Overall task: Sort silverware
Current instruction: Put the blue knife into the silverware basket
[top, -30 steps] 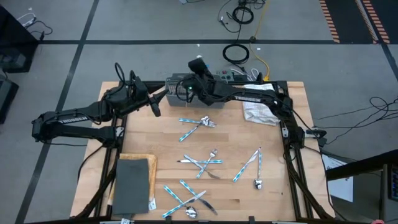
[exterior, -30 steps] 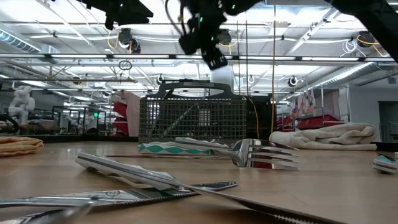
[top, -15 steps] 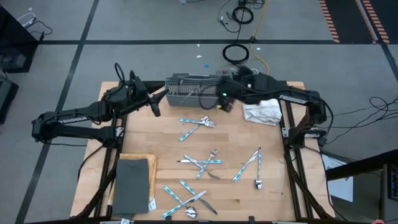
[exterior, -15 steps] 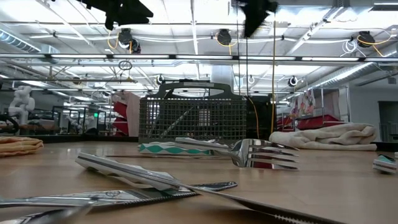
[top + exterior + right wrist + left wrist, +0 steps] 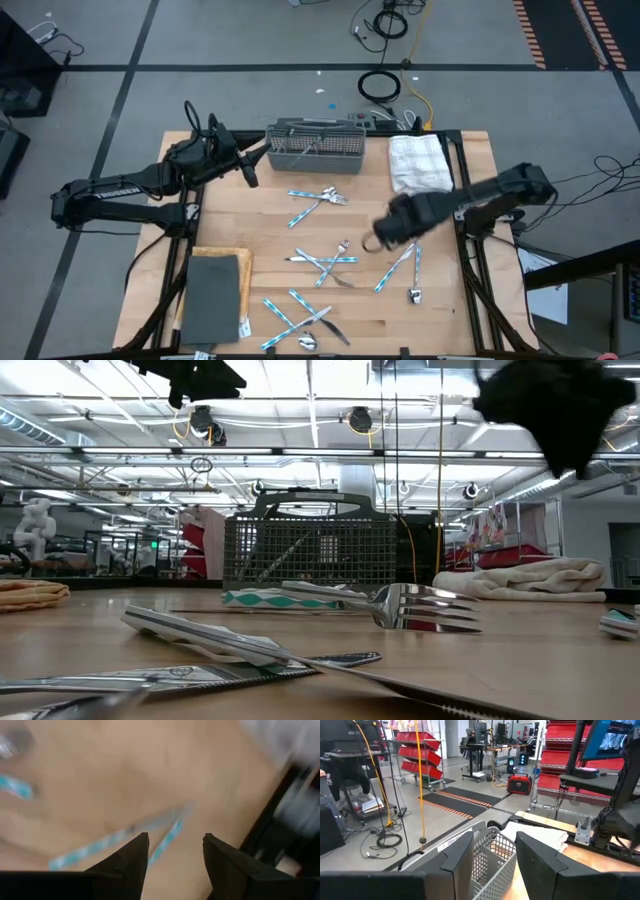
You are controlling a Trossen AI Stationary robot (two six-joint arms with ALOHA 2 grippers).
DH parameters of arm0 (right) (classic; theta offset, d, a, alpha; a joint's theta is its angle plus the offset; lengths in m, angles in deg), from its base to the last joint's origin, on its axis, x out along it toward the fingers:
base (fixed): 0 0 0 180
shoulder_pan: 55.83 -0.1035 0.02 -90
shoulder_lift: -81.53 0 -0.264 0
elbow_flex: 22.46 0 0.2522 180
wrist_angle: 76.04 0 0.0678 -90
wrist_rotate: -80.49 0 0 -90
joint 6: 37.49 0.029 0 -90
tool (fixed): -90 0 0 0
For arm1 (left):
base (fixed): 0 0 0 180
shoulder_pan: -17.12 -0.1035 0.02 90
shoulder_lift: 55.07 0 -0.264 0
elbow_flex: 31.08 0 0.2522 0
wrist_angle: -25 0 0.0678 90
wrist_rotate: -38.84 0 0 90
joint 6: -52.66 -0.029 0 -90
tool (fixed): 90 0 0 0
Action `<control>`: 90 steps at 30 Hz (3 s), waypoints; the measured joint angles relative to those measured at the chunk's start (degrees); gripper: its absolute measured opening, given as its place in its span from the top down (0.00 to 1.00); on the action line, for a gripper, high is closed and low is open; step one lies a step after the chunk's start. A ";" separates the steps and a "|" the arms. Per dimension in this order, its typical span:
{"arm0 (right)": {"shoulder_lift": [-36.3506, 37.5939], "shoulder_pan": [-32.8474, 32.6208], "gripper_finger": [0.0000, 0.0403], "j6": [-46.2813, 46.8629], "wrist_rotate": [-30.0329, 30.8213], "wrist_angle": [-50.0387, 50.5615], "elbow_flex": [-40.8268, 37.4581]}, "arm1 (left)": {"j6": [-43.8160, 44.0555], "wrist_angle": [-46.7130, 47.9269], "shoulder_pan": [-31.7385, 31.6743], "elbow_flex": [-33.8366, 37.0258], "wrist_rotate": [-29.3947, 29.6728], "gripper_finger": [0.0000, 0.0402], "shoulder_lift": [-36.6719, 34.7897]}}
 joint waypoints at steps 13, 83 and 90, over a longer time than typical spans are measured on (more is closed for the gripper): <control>-4.52 -12.81 0.57 -42.88 -3.28 -23.92 -4.33 | -0.48 2.25 -0.04 0.04 -1.49 0.63 0.15; -11.18 -5.89 1.00 -38.35 16.89 -27.83 -3.43 | -0.62 8.96 -0.02 0.02 -1.07 0.63 0.16; -1.86 0.79 1.00 -39.62 26.78 -28.53 -3.26 | -2.15 8.94 -0.02 0.02 -1.07 0.63 0.16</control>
